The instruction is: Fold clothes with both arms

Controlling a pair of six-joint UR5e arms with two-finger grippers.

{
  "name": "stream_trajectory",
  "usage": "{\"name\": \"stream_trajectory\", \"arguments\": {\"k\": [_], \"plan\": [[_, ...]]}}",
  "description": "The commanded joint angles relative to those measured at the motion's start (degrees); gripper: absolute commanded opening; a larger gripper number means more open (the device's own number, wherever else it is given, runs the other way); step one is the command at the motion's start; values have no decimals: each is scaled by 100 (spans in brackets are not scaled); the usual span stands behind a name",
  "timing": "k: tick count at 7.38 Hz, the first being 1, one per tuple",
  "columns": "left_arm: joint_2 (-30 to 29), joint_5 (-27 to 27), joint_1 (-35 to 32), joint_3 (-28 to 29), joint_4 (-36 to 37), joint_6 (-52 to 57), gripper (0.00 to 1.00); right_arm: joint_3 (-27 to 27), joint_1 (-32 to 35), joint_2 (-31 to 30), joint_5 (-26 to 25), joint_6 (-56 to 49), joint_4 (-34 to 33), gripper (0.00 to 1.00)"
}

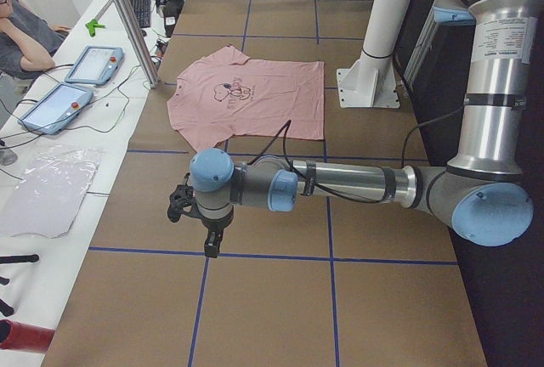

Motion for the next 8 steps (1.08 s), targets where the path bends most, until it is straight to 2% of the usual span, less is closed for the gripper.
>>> {"name": "stream_trajectory", "arguments": {"k": [1, 3, 5, 7, 8], "plan": [[-119, -184, 588, 52, -1391, -131, 100, -667, -767, 982, -212, 1317, 722, 100], [-337, -175, 854, 52, -1835, -606, 100, -1187, -1129, 1776, -450, 1767, 714, 100], [-731, -122, 1397, 480, -1908, -999, 100, -1321, -1480, 2182, -564, 2138, 714, 100], [-1085, 87, 1689, 703, -1917, -2141, 100, -1374, -1962, 2420, -695, 3023, 819, 100], [-1172, 176, 1743, 703, -1943, -2223, 100, -1601, -2287, 2482, -1019, 3871, 1420, 100]]}}
